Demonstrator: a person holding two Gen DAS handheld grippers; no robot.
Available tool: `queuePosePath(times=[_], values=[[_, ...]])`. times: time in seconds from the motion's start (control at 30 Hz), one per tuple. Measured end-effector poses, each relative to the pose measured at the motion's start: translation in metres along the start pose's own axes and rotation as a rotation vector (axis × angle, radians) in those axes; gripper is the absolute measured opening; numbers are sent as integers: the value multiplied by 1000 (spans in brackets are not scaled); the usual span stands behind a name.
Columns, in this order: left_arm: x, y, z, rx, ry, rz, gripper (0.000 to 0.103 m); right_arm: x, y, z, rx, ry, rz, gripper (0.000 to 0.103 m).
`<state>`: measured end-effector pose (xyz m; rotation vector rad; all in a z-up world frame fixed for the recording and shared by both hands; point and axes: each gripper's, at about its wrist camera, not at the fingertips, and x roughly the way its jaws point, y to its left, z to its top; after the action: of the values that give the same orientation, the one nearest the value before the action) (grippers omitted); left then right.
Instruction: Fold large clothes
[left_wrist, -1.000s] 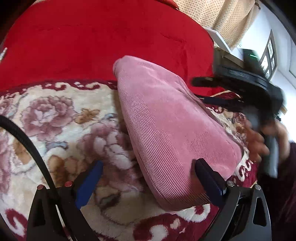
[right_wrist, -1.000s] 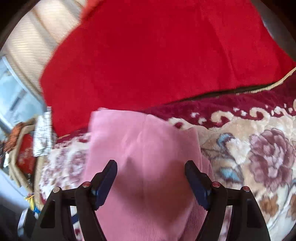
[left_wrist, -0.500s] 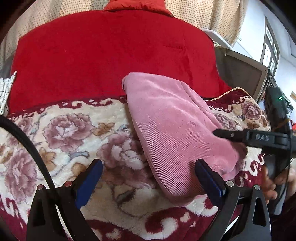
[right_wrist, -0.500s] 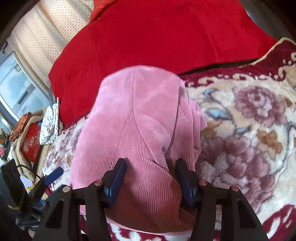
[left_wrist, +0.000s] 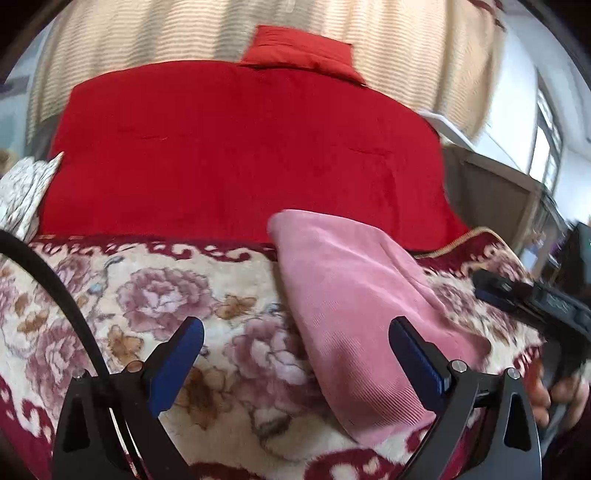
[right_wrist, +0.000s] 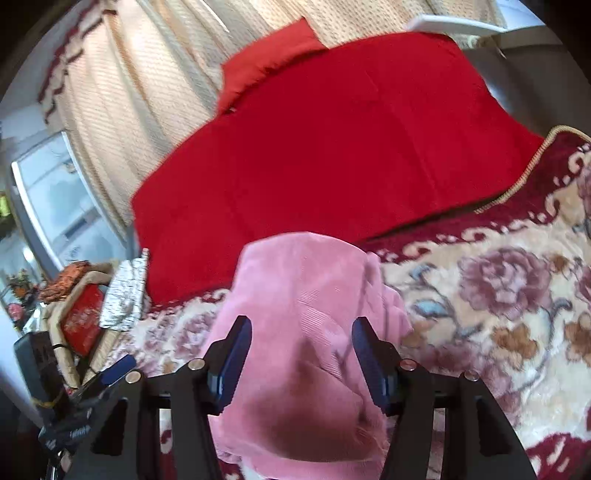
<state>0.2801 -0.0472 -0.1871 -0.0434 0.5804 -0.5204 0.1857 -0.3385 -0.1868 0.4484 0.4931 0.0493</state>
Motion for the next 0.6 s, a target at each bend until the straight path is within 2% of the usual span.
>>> queuePosePath(times=[0.07, 0.17, 0.3, 0.33, 0.4, 0.6], values=[[16, 0, -1, -1, 63, 31, 100, 3, 4, -2, -20, 4, 30, 61], [51, -9, -14, 44, 209, 89, 100, 18, -1, -10, 10, 63, 75, 61], [52, -13, -15, 34, 183, 75, 101, 65, -37, -32, 178, 269, 74, 59], [52, -14, -15, 31, 175, 78, 101, 68, -47, -35, 233, 274, 103, 59], [53, -13, -16, 24, 167, 79, 101, 66, -53, -33, 265, 266, 136, 58], [57, -7, -18, -34, 174, 52, 103, 68, -44, -36, 186, 263, 91, 57]])
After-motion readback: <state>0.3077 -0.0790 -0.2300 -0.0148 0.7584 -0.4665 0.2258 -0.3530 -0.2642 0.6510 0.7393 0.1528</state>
